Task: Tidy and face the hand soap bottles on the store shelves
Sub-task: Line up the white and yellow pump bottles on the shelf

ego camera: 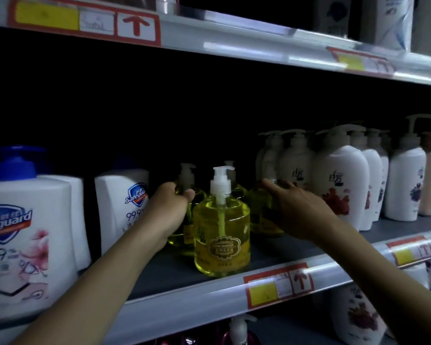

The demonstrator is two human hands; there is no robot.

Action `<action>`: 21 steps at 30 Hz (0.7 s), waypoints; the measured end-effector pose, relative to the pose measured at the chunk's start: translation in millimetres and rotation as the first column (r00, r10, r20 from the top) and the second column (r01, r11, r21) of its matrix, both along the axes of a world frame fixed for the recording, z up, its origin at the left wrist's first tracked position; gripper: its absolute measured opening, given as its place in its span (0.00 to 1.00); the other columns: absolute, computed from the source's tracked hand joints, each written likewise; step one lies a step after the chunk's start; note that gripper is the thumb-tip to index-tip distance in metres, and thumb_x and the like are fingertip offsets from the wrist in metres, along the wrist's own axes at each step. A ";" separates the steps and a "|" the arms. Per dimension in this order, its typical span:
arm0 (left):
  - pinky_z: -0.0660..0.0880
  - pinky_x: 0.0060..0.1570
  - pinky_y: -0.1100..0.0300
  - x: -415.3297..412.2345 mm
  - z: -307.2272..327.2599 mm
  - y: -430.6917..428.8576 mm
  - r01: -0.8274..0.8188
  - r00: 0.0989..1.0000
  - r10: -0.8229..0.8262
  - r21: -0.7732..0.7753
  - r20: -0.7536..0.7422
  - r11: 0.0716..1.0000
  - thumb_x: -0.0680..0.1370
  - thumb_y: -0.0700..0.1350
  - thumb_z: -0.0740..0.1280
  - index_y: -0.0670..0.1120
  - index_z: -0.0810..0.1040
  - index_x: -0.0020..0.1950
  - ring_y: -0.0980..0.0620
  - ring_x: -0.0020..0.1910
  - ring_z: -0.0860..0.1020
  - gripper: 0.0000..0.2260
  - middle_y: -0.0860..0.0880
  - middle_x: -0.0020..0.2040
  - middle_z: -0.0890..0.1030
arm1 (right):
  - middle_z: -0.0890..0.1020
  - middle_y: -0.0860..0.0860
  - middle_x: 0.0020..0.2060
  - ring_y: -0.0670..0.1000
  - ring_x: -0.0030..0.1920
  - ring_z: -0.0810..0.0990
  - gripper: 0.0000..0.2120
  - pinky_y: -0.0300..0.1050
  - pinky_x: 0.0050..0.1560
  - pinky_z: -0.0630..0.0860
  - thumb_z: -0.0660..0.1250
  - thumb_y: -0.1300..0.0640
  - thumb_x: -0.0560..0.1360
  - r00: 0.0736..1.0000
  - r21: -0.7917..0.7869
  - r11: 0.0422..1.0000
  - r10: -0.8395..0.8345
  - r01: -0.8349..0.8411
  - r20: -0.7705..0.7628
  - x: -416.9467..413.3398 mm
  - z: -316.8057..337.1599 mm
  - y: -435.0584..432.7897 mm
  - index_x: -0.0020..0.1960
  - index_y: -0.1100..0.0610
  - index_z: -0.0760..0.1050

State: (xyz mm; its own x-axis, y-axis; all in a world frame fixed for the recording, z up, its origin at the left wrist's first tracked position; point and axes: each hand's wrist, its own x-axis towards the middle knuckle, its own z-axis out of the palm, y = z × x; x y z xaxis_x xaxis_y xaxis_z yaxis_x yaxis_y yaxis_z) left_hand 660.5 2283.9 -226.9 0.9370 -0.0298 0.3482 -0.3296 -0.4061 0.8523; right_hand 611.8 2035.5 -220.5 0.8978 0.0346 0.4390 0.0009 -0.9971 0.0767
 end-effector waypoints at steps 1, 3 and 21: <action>0.68 0.64 0.43 0.0 0.3 -0.5 -0.005 1.000 0.005 0.002 0.000 1.000 0.80 0.54 0.61 0.48 0.68 0.70 0.42 0.65 0.71 0.21 0.43 0.66 0.74 | 0.69 0.57 0.64 0.58 0.55 0.77 0.32 0.52 0.49 0.79 0.64 0.45 0.76 1.000 0.022 1.000 0.003 -0.002 -0.027 1.2 0.7 0.3 0.72 0.39 0.49; 0.69 0.64 0.43 -1.0 0.8 -1.0 -0.010 1.000 0.010 0.006 0.005 1.000 0.80 0.54 0.61 0.48 0.68 0.70 0.42 0.65 0.72 0.21 0.44 0.66 0.74 | 0.68 0.57 0.65 0.59 0.57 0.76 0.29 0.52 0.50 0.79 0.64 0.45 0.76 1.000 0.086 0.996 0.022 -0.021 -0.011 -4.7 2.6 5.5 0.72 0.39 0.53; 0.69 0.58 0.52 -7.1 11.4 -5.2 -0.028 0.999 0.029 0.076 -0.015 0.997 0.82 0.49 0.58 0.42 0.68 0.66 0.44 0.58 0.72 0.16 0.42 0.60 0.74 | 0.79 0.50 0.50 0.49 0.41 0.80 0.37 0.45 0.38 0.76 0.77 0.49 0.63 0.914 0.673 0.690 -0.038 -0.268 0.403 -61.5 -36.5 55.2 0.63 0.42 0.57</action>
